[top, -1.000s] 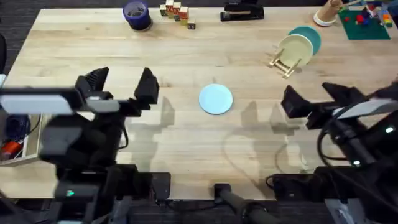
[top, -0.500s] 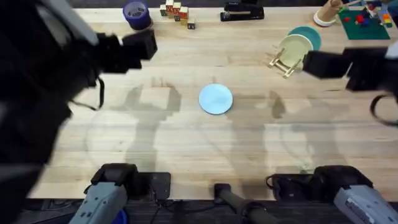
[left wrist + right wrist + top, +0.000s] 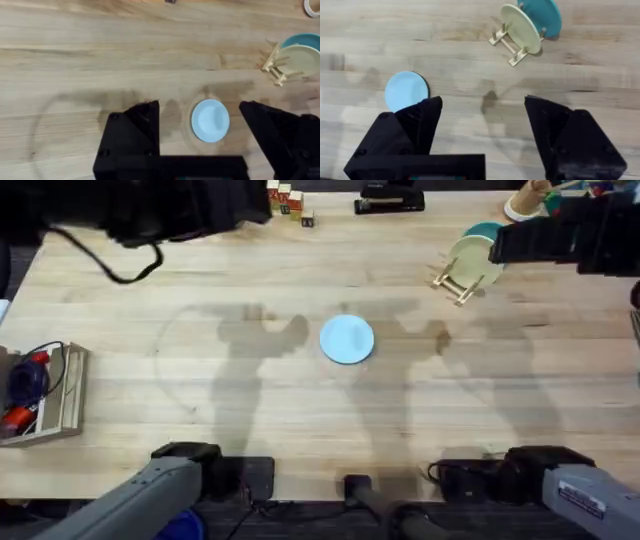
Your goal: Pick up the plates from the table one by one and place each into a slot on the dish rack.
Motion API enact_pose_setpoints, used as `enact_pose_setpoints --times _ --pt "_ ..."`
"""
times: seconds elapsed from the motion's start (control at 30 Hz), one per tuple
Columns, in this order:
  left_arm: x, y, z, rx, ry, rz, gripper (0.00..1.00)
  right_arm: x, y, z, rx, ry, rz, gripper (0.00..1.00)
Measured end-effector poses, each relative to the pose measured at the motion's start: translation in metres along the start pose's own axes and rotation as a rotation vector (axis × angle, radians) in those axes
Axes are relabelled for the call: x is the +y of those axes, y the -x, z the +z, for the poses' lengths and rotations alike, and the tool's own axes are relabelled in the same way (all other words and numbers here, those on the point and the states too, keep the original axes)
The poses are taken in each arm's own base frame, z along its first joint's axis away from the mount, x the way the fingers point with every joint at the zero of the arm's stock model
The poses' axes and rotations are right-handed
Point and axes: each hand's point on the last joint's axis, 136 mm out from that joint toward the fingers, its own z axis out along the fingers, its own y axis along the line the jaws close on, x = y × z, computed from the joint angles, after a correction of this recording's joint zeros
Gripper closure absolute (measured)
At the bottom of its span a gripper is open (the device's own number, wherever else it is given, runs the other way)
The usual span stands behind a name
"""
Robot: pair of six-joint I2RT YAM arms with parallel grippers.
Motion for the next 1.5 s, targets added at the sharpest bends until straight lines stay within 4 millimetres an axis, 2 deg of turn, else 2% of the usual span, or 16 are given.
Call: enact_pose_setpoints --times 0.33,0.8,0.93,1.03,1.1,1.2,1.33,1.37,1.5 --pt "-0.048 -0.012 0.023 0.091 -0.148 0.051 0.028 0.0 -0.001 0.01 0.034 0.005 0.005 0.007" --pt "-0.065 -0.024 0.04 0.19 -0.264 0.015 0.03 0.0 -0.001 0.01 0.034 0.005 0.005 0.007" --pt "-0.065 -0.026 0.043 0.208 -0.263 -0.016 0.236 0.0 -0.001 0.01 0.034 0.005 0.007 0.008" --pt "-0.067 -0.027 0.043 0.215 -0.268 -0.028 0.304 0.0 -0.001 0.01 0.034 0.005 0.007 0.007" --pt "-0.07 -0.03 0.043 0.224 -0.272 -0.031 0.387 0.0 -0.001 0.01 0.034 0.005 0.007 0.007" --pt "-0.075 -0.032 0.043 0.233 -0.28 -0.027 0.573 0.0 -0.001 0.01 0.034 0.005 0.008 0.007" --pt "-0.076 -0.033 0.042 0.237 -0.283 -0.028 0.905 0.0 -0.001 0.01 0.034 0.005 0.008 0.007" --pt "-0.076 -0.033 0.042 0.237 -0.283 -0.03 0.946 0.0 -0.001 0.01 0.034 0.005 0.008 0.007" --pt "-0.075 -0.035 0.042 0.245 -0.28 -0.034 0.958 0.0 -0.001 0.01 0.034 0.005 0.007 0.007"
